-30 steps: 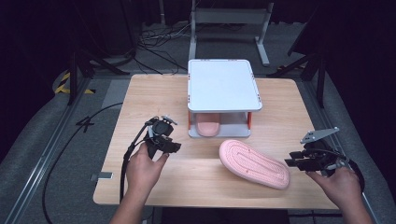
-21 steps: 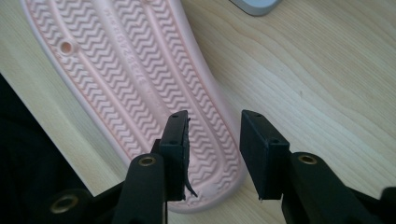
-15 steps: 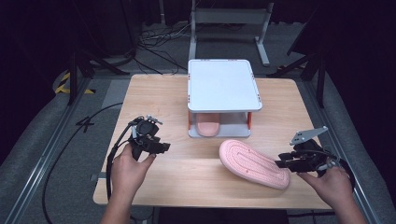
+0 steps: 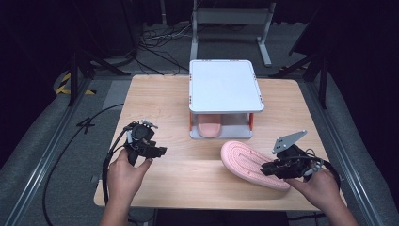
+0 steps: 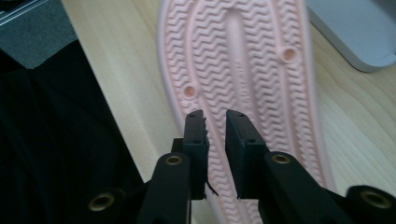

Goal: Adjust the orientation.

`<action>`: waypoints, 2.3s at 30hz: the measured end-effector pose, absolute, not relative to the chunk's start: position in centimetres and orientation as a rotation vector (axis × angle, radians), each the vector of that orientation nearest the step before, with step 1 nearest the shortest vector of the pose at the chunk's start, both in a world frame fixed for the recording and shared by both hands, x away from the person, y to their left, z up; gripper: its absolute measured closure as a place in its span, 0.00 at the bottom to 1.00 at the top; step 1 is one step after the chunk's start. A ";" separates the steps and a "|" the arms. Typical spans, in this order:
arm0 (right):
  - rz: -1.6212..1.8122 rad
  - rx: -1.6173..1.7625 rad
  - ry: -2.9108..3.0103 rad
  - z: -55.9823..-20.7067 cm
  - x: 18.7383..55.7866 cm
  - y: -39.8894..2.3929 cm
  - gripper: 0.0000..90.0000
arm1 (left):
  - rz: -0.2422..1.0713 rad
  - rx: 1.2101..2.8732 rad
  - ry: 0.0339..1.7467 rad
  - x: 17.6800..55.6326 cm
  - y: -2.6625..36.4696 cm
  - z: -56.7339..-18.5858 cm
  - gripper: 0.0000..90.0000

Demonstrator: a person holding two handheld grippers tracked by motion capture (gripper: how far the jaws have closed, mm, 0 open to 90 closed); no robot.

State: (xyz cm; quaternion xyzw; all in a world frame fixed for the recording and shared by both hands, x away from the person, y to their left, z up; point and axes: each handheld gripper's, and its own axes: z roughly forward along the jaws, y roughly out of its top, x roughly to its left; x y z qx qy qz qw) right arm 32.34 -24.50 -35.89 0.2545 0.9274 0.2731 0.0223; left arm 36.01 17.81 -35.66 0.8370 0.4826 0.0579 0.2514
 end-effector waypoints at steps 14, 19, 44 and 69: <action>0.688 0.685 3.067 -39.0 32.1 -21.1 1.00 | 0.144 2.290 1.302 36.3 17.2 -36.0 0.57; 0.662 0.677 3.081 -39.7 32.2 -20.7 1.00 | 0.145 2.288 1.303 36.3 17.3 -36.0 0.57; 0.716 0.699 3.077 -40.1 32.7 -20.8 1.00 | 0.123 2.301 1.305 36.6 17.2 -36.5 0.57; 0.627 0.631 3.133 -40.9 31.7 -19.2 1.00 | 0.120 2.297 1.302 36.7 17.3 -36.6 0.57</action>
